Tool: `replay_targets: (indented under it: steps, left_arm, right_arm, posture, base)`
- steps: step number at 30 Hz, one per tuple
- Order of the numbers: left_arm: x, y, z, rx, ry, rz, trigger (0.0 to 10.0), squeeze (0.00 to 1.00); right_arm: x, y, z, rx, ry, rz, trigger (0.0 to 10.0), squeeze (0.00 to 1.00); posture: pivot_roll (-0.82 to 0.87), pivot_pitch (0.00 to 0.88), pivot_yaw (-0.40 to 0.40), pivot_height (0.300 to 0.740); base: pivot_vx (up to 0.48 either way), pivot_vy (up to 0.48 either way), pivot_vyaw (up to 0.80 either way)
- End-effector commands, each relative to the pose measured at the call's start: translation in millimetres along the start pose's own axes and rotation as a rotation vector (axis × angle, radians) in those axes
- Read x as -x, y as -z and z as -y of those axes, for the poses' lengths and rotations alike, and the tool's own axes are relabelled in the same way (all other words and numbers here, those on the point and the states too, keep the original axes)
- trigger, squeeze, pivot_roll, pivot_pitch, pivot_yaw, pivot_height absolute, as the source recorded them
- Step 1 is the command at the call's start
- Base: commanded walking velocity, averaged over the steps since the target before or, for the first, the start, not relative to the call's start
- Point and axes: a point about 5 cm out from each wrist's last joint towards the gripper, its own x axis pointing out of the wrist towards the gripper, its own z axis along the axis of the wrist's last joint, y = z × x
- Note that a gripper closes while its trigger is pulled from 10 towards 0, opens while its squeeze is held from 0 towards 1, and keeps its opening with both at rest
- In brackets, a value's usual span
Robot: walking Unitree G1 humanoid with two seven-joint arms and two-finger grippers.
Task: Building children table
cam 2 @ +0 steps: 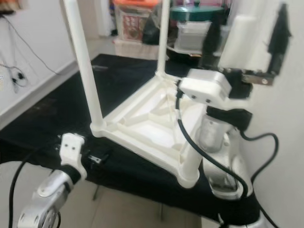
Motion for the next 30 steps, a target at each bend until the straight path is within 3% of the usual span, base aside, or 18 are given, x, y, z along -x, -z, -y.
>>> replay_targets:
  steps: [1,2,8,10,11,12,15,16,18,20,21,22,23,28,30]
  left_arm:
    - [-0.7,3.0,0.2,-0.003,-0.001,-0.012,10.0,0.00]
    - [-1.1,3.3,-0.2,0.003,-0.005,-0.011,10.0,0.00]
    - [-1.5,4.0,-0.4,0.012,-0.009,-0.013,10.0,0.00]
    - [-1.6,5.0,-0.3,0.010,-0.008,-0.017,10.0,0.00]
    - [-1.6,5.0,-0.3,0.010,-0.008,-0.017,10.0,0.00]
    - [-1.7,5.5,-0.2,0.006,-0.007,-0.020,10.0,0.00]
    - [-2.0,5.8,-0.3,0.002,-0.006,-0.022,10.0,0.00]
    - [-2.2,5.9,-0.7,0.001,-0.007,-0.023,10.0,0.00]
    - [-2.3,6.0,-1.0,0.001,-0.008,-0.023,10.0,0.00]
    - [-2.6,6.3,-1.3,0.001,-0.009,-0.025,10.0,0.00]
    - [-2.9,6.8,-1.1,0.001,-0.008,-0.026,10.0,0.00]
    - [-2.9,6.8,-1.1,0.001,-0.008,-0.026,10.0,0.00]
    - [-3.1,7.1,-0.9,0.000,-0.007,-0.027,10.0,0.00]
    - [-3.7,7.6,-1.0,0.000,-0.007,-0.029,10.0,0.00]
    - [-4.4,8.2,-0.8,0.003,-0.008,-0.030,10.0,0.00]
  right_arm:
    - [-4.0,7.5,2.2,0.026,0.018,-0.028,10.0,0.00]
    - [-2.3,16.7,-2.8,0.004,-0.009,-0.099,10.0,0.00]
    - [5.9,29.6,-18.9,-0.097,-0.113,-0.252,10.0,0.00]
    - [16.8,42.4,-31.5,-0.194,-0.194,-0.421,10.0,0.00]
    - [16.8,42.4,-31.5,-0.194,-0.194,-0.421,10.0,0.00]
    - [23.7,50.0,-37.7,-0.242,-0.239,-0.508,10.0,0.00]
    - [30.3,56.6,-43.2,-0.281,-0.286,-0.567,10.0,0.00]
    - [30.7,57.6,-44.3,-0.293,-0.301,-0.569,9.3,0.00]
    - [30.5,58.1,-45.0,-0.301,-0.314,-0.567,9.0,0.00]
    - [29.9,59.9,-46.5,-0.302,-0.348,-0.568,7.3,0.00]
    - [29.7,62.3,-46.9,-0.310,-0.357,-0.580,2.2,0.00]
    - [29.7,62.3,-46.9,-0.310,-0.357,-0.580,2.2,0.00]
    - [29.4,64.6,-46.6,-0.318,-0.357,-0.593,0.0,0.00]
    - [25.1,71.1,-44.3,-0.355,-0.345,-0.633,0.0,0.00]
    - [24.8,73.4,-46.8,-0.434,-0.338,-0.693,0.0,0.00]
  posture:
    - [0.02,0.000,-0.075,0.740]
    - [0.02,0.000,-0.079,0.740]
    - [0.02,0.000,-0.082,0.740]
    - [0.02,0.000,-0.083,0.740]
    - [0.02,0.000,-0.083,0.740]
    - [0.02,0.000,-0.083,0.740]
    - [0.02,0.000,-0.083,0.740]
    - [0.02,0.000,-0.082,0.740]
    - [0.02,0.000,-0.081,0.740]
    - [0.02,0.000,-0.079,0.740]
    - [0.02,0.000,-0.079,0.740]
    - [0.02,0.000,-0.079,0.740]
    - [0.01,0.000,-0.079,0.740]
    - [0.01,0.000,-0.079,0.740]
    - [0.01,0.000,-0.080,0.740]
  base:
    - [0.000,0.000,0.00]
    - [0.000,0.000,0.00]
    - [0.000,0.000,0.00]
    - [0.000,0.000,0.00]
    - [0.000,0.000,0.00]
    - [0.000,0.000,0.00]
    - [0.000,0.000,0.00]
    - [0.000,0.000,0.00]
    - [0.000,0.000,0.00]
    - [0.000,0.000,0.00]
    - [0.000,0.000,0.00]
    - [0.000,0.000,0.00]
    - [0.000,0.000,0.00]
    - [0.000,0.000,0.00]
    - [0.000,0.000,0.00]
